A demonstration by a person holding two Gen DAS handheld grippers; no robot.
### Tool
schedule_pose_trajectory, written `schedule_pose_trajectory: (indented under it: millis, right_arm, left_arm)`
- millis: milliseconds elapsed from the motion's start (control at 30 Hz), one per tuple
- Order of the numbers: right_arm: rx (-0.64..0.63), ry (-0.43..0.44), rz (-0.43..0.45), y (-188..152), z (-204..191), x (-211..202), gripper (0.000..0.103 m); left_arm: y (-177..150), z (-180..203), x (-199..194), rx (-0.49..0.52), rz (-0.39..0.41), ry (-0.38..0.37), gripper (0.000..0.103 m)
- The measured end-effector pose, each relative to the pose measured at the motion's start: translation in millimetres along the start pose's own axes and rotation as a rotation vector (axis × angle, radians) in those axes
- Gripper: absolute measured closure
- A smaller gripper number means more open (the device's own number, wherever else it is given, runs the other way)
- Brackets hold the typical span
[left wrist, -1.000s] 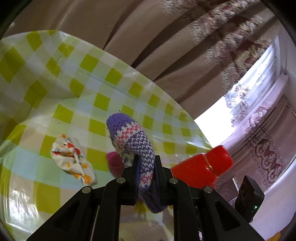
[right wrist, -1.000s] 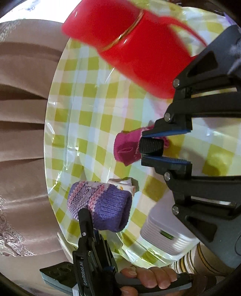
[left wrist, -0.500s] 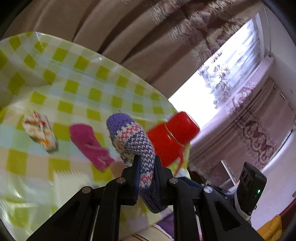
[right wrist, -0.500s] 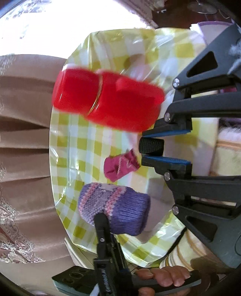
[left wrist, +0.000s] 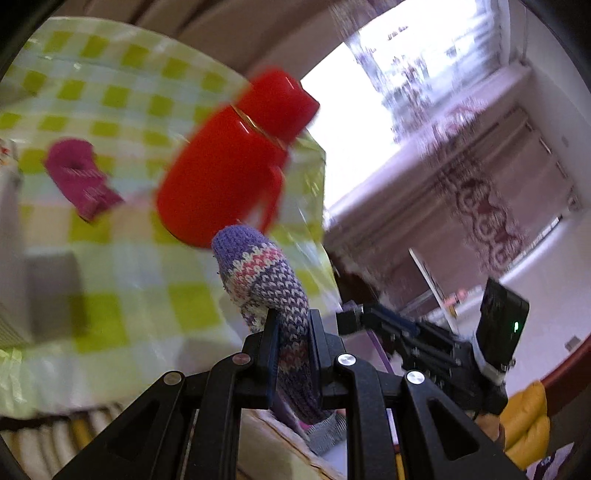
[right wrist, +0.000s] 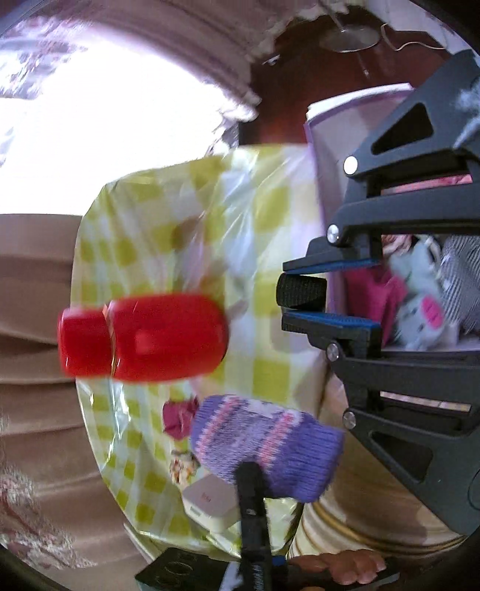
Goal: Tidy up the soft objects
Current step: 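Carry the purple striped sock into the box and open the left tool, then move both open tools back over the table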
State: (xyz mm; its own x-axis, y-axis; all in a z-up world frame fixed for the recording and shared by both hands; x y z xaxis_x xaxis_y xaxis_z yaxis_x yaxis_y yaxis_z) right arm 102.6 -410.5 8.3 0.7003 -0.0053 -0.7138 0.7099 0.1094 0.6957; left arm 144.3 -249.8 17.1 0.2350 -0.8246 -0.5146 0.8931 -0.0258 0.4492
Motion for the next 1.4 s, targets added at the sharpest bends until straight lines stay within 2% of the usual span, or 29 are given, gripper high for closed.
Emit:
schedule_pose_trajectory:
  millis: [200,433,467,533,567,600,833,1000,1200,1400]
  right_arm:
    - [0.043,-0.068,-0.049,-37.1,42.7,-12.5,0.079]
    - [0.115,-0.120,-0.106,-74.6,85.1,-18.7,0.079]
    - [0.126,-0.126,-0.110,-77.9,90.7,-19.4,0.078]
    - [0.150,-0.135,-0.112,-82.6,99.7,-22.1,0.078]
    - [0.165,-0.139,-0.112,-83.7,104.3,-22.9,0.078]
    - [0.177,-0.144,-0.113,-85.0,108.1,-23.3,0.078]
    - [0.198,-0.132,-0.117,-87.5,113.2,-21.5,0.065]
    - [0.198,-0.105,-0.110,-85.6,106.2,-18.1,0.063]
    - [0.182,-0.083,-0.099,-75.2,93.4,-16.8,0.062]
    - [0.135,-0.053,-0.088,-57.9,66.5,-13.4,0.059]
  left_arm:
    - [-42.0,33.4,40.8,0.048,-0.130,-0.025,0.088]
    - [-64.4,60.8,71.6,0.086,-0.204,-0.040,0.086]
    - [-65.9,63.1,75.3,0.088,-0.210,-0.041,0.083]
    - [-68.6,66.2,82.7,0.093,-0.228,-0.042,0.059]
    - [-68.5,68.1,86.3,0.097,-0.229,-0.036,0.054]
    - [-69.1,67.8,87.3,0.099,-0.225,-0.034,0.050]
    - [-67.0,62.4,84.2,0.092,-0.210,-0.004,0.050]
    - [-63.7,61.5,77.9,0.111,-0.184,0.019,0.050]
    - [-43.6,65.5,47.9,0.169,-0.081,0.048,0.050]
    - [-16.6,56.1,15.3,0.163,0.017,0.077,0.050]
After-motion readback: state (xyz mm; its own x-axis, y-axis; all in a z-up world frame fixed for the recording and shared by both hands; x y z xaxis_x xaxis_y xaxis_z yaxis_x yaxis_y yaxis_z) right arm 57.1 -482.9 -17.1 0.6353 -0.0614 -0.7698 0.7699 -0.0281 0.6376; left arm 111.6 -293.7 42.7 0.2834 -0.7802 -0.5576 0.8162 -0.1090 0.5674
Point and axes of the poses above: each gripper's, at about its wrist camera, not at the fingertips, and x roughly the way its jaws point, z to its right, y to its top, the point moved 6 cm from there along x, roughly the way its jaws point, and after that the axes turned 7 degrees about -x, right-handed, at the moved point
